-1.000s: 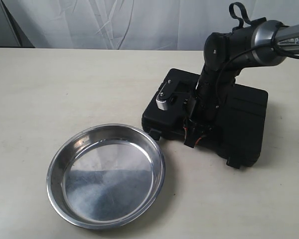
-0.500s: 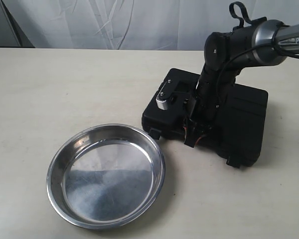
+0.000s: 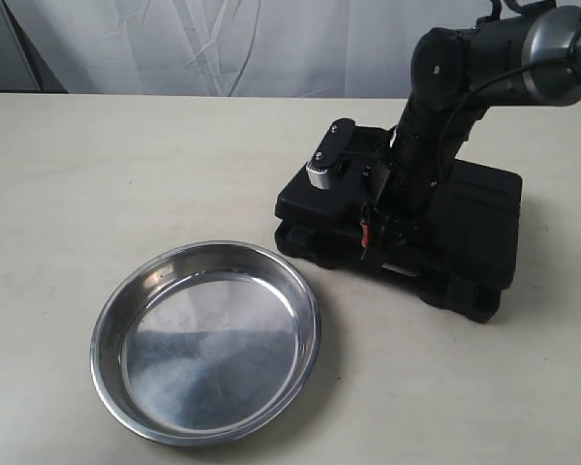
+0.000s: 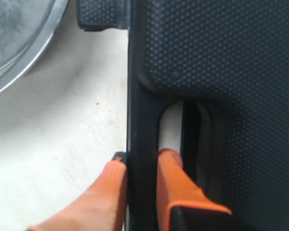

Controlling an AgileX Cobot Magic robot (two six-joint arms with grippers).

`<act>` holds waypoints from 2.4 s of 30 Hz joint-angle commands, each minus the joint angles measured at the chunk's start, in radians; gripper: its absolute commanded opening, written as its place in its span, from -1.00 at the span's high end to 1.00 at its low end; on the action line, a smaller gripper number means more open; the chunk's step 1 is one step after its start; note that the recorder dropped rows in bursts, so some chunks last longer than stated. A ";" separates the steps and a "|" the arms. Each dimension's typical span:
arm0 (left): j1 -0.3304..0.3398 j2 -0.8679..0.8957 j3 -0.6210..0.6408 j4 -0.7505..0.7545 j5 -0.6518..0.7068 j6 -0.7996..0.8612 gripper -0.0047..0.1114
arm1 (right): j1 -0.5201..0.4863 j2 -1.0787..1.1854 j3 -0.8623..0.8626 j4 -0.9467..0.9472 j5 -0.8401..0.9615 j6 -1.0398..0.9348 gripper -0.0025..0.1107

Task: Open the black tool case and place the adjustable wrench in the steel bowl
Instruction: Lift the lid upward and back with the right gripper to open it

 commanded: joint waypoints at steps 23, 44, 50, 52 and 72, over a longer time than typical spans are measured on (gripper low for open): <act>-0.006 0.005 -0.002 0.004 -0.008 -0.004 0.91 | -0.003 -0.162 -0.005 -0.170 -0.182 0.026 0.97; -0.006 0.005 -0.002 0.004 -0.008 -0.004 0.91 | -0.003 -0.301 -0.005 -0.258 -0.203 0.039 0.97; -0.006 0.005 -0.002 0.004 -0.008 -0.004 0.91 | -0.003 -0.295 -0.005 -0.359 -0.292 0.039 0.97; -0.006 0.005 -0.002 0.004 -0.008 -0.004 0.91 | -0.003 -0.292 -0.005 -0.383 -0.325 0.039 0.97; -0.006 0.005 -0.002 0.004 -0.008 -0.004 0.91 | -0.192 -0.178 -0.005 -0.459 -0.740 0.041 0.97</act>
